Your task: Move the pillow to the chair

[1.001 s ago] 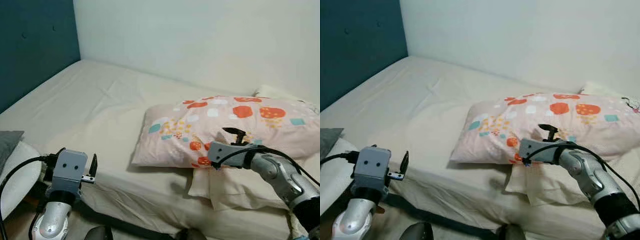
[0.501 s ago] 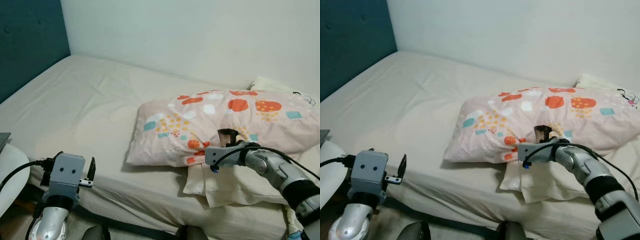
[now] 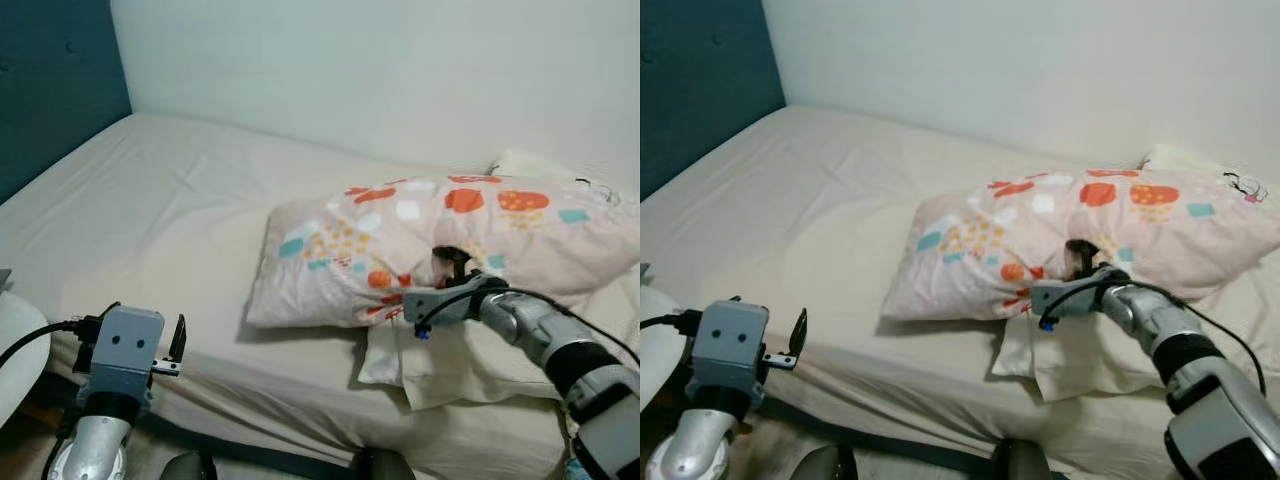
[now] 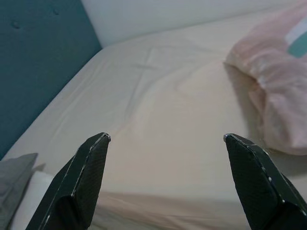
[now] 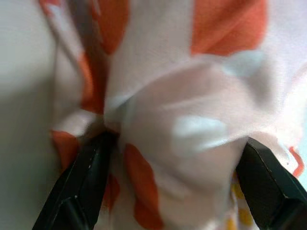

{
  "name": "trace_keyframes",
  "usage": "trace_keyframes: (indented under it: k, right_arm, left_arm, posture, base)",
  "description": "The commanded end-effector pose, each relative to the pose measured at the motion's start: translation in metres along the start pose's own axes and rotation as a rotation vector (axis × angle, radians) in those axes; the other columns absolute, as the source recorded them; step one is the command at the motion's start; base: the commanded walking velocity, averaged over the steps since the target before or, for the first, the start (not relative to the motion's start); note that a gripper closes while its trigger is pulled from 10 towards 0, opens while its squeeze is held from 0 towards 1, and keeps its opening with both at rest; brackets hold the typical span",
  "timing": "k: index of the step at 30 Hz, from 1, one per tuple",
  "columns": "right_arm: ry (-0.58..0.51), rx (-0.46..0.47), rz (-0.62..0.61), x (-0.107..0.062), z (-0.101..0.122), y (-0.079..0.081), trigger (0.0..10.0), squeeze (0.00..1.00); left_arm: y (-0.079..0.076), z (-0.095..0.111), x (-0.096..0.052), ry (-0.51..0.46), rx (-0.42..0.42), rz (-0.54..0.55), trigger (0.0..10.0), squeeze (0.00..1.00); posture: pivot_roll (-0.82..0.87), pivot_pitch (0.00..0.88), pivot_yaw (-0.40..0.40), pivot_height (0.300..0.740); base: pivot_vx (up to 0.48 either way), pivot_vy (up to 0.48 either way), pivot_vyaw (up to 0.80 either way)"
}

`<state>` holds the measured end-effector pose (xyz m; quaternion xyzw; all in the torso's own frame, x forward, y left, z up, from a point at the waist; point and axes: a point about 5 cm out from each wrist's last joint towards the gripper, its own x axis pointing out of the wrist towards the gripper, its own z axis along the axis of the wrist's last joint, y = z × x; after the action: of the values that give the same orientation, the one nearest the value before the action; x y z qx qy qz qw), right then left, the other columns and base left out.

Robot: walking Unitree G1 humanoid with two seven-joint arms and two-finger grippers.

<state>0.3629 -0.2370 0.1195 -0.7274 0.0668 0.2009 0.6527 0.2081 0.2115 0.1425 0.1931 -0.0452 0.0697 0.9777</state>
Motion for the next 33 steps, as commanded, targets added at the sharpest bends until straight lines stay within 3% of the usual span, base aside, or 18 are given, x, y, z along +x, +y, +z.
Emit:
trace_keyframes:
  k: [1,2,3,4,5,13,20,22,23,24,25,27,28,29,30,31,33]
  right_arm:
    - [0.033,0.007,-0.006,0.0,-0.004,0.005,10.0,0.0]
    - [0.033,0.007,-0.006,0.0,-0.004,0.005,10.0,0.0]
    - [0.028,0.009,-0.046,0.001,-0.002,0.001,3.0,0.0]
    - [0.023,0.011,-0.074,0.002,0.0,-0.001,3.0,0.0]
    - [-0.002,0.018,-0.121,0.003,0.003,-0.007,0.0,0.0]
    - [-0.105,0.042,-0.224,0.007,0.022,-0.021,0.0,0.0]
    - [-0.098,0.049,-0.217,0.007,0.022,-0.018,0.0,0.0]
    - [-0.05,0.134,-0.201,0.006,0.014,-0.014,0.0,0.0]
    - [-0.05,0.134,-0.201,0.006,0.014,-0.014,0.0,0.0]
    - [-0.02,0.261,-0.203,0.006,0.009,-0.014,0.0,0.0]
    - [-0.02,0.261,-0.203,0.006,0.009,-0.014,0.0,0.0]
    - [-0.036,0.683,-0.216,0.008,0.011,-0.025,0.0,0.0]
    - [-0.036,0.683,-0.216,0.008,0.011,-0.025,0.0,0.0]
    - [-0.118,0.904,-0.225,0.011,0.02,-0.035,0.0,0.0]
    - [-0.273,1.166,-0.234,0.012,0.035,-0.054,0.0,0.0]
    - [-0.273,1.166,-0.234,0.012,0.035,-0.054,0.0,0.0]
    - [-0.39,1.312,-0.256,0.009,0.044,-0.072,0.0,0.0]
  left_arm:
    - [0.002,0.003,0.0,-0.003,0.012,-0.006,10.0,0.0]
    - [0.002,0.003,0.0,-0.003,0.012,-0.006,10.0,0.0]
    - [0.002,0.003,0.0,-0.004,0.013,-0.004,10.0,0.0]
    - [0.003,0.003,0.001,-0.004,0.013,-0.003,10.0,0.0]
    - [0.003,0.004,0.001,-0.006,0.014,-0.001,10.0,0.0]
    - [0.006,0.008,0.005,-0.026,0.02,0.011,10.0,0.0]
    - [0.005,0.008,0.006,-0.028,0.021,0.01,10.0,0.0]
    - [0.004,0.008,0.008,-0.029,0.02,0.008,10.0,0.0]
    - [0.004,0.008,0.008,-0.029,0.02,0.008,10.0,0.0]
    - [0.004,0.008,0.009,-0.03,0.02,0.009,10.0,0.0]
    - [0.004,0.008,0.009,-0.03,0.02,0.009,10.0,0.0]
    - [0.005,0.011,0.014,-0.04,0.001,0.023,10.0,0.0]
    - [0.005,0.011,0.014,-0.04,0.001,0.023,10.0,0.0]
    - [0.006,0.014,0.017,-0.043,-0.022,0.038,10.0,0.0]
    - [0.005,0.018,0.022,-0.047,-0.063,0.059,10.0,0.0]
    - [0.005,0.018,0.022,-0.047,-0.063,0.059,10.0,0.0]
    - [0.004,0.021,0.025,-0.048,-0.089,0.068,10.0,0.0]
  posture:
    - [0.09,0.0,-0.13,0.495]
    - [0.09,0.0,-0.13,0.495]
    - [0.09,0.0,-0.127,0.495]
    - [0.1,0.0,-0.127,0.495]
    - [0.1,0.0,-0.125,0.495]
    - [0.1,0.0,-0.129,0.495]
    - [0.1,0.0,-0.127,0.495]
    - [0.1,0.0,-0.125,0.495]
    - [0.1,0.0,-0.125,0.495]
    - [0.09,0.0,-0.125,0.495]
    - [0.09,0.0,-0.125,0.495]
    - [0.09,0.0,-0.125,0.495]
    - [0.09,0.0,-0.125,0.495]
    - [0.09,0.0,-0.125,0.495]
    - [0.08,0.0,-0.125,0.495]
    - [0.08,0.0,-0.125,0.495]
    - [0.08,0.0,-0.123,0.5]
  base:
    - [0.0,0.0,0.0]
    - [0.0,0.0,0.0]
    - [0.0,0.0,0.0]
    - [0.0,0.0,0.0]
    - [0.0,0.0,0.0]
    - [0.0,0.0,0.0]
    - [0.0,0.0,0.0]
    - [0.0,0.0,0.0]
    - [0.0,0.0,0.0]
    - [0.0,0.0,0.0]
    - [0.0,0.0,0.0]
    - [0.0,0.0,0.0]
    - [0.0,0.0,0.0]
    - [0.0,0.0,0.0]
    - [0.0,0.0,0.0]
    - [0.0,0.0,0.0]
    - [0.0,0.0,0.0]
